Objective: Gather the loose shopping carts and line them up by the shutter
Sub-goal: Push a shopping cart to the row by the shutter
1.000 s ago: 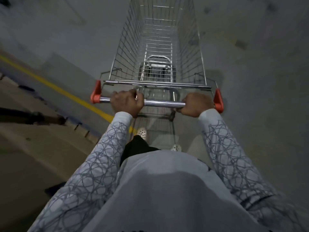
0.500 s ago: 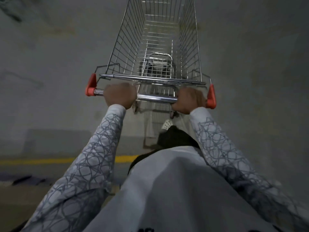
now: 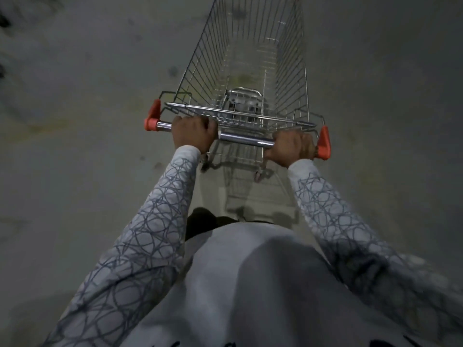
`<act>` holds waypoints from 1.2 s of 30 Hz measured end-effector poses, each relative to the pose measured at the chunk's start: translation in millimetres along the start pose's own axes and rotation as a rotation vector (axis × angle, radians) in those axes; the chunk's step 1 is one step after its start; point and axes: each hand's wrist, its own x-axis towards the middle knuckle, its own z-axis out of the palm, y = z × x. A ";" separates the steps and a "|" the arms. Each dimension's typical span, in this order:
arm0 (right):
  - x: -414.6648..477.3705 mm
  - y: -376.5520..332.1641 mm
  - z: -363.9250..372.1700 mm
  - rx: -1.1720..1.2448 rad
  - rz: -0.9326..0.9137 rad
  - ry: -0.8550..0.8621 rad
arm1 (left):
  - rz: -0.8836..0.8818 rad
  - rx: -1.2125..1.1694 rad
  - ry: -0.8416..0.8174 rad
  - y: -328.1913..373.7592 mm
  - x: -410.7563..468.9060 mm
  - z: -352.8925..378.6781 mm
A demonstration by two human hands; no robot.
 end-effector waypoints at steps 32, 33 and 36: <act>511.0 146.1 -138.3 0.098 0.953 0.115 | 0.780 0.258 -0.318 210.3 748.7 6.1; 525.1 157.6 -142.9 0.107 0.972 0.121 | 0.801 0.269 -0.320 225.6 767.4 6.9; 571.6 198.8 -153.9 0.105 1.022 0.164 | 0.889 0.318 -0.287 275.3 821.7 10.2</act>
